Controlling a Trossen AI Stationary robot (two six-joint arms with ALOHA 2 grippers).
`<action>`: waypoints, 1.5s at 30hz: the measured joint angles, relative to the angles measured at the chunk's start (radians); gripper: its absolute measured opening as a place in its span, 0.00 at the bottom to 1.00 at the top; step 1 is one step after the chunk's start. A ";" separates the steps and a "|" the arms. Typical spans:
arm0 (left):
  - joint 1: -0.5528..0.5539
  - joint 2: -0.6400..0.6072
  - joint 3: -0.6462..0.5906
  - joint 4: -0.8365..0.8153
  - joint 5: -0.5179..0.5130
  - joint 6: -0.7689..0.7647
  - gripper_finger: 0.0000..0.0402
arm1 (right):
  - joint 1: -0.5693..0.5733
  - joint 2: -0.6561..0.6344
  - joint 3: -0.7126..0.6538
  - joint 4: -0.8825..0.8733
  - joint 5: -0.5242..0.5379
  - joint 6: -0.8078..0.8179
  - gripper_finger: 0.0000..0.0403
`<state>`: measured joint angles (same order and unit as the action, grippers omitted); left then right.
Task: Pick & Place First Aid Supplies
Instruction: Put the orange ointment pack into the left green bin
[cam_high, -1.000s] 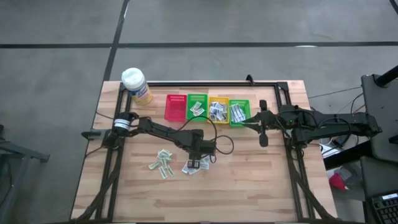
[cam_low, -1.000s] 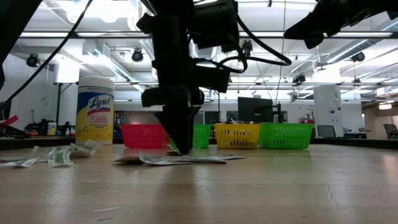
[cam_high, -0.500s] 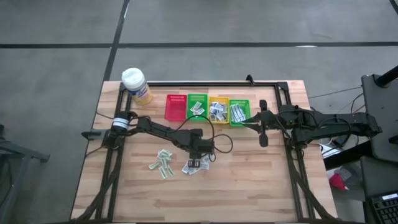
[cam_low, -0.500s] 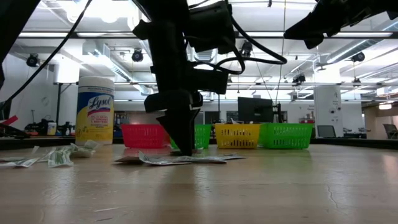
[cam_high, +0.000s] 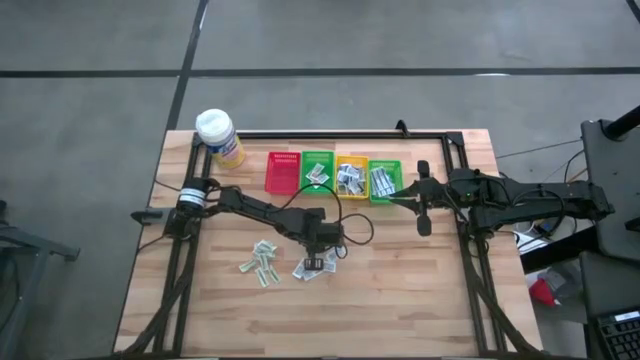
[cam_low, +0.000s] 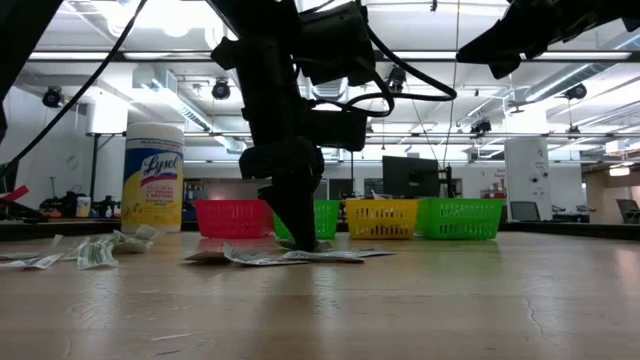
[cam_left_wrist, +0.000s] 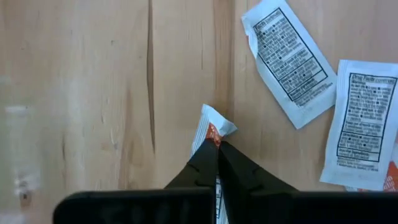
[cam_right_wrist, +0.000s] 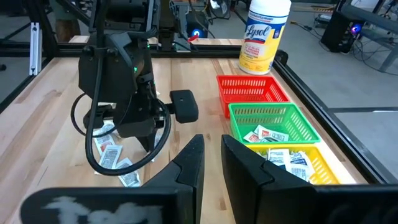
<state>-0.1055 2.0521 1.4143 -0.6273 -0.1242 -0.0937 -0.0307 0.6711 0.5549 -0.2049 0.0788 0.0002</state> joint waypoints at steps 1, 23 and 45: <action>0.000 0.000 0.000 0.000 0.000 -0.006 0.02 | 0.000 0.000 0.000 0.000 0.000 0.000 0.13; 0.096 -0.263 0.205 -0.186 -0.256 -0.032 0.00 | 0.000 0.000 0.000 0.000 0.000 -0.001 0.13; 0.330 -0.332 0.234 -0.122 -0.419 -0.052 0.00 | 0.000 0.000 0.000 0.000 0.000 -0.001 0.13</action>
<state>0.2244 1.7203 1.6482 -0.7492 -0.5434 -0.1456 -0.0307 0.6712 0.5549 -0.2050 0.0788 -0.0006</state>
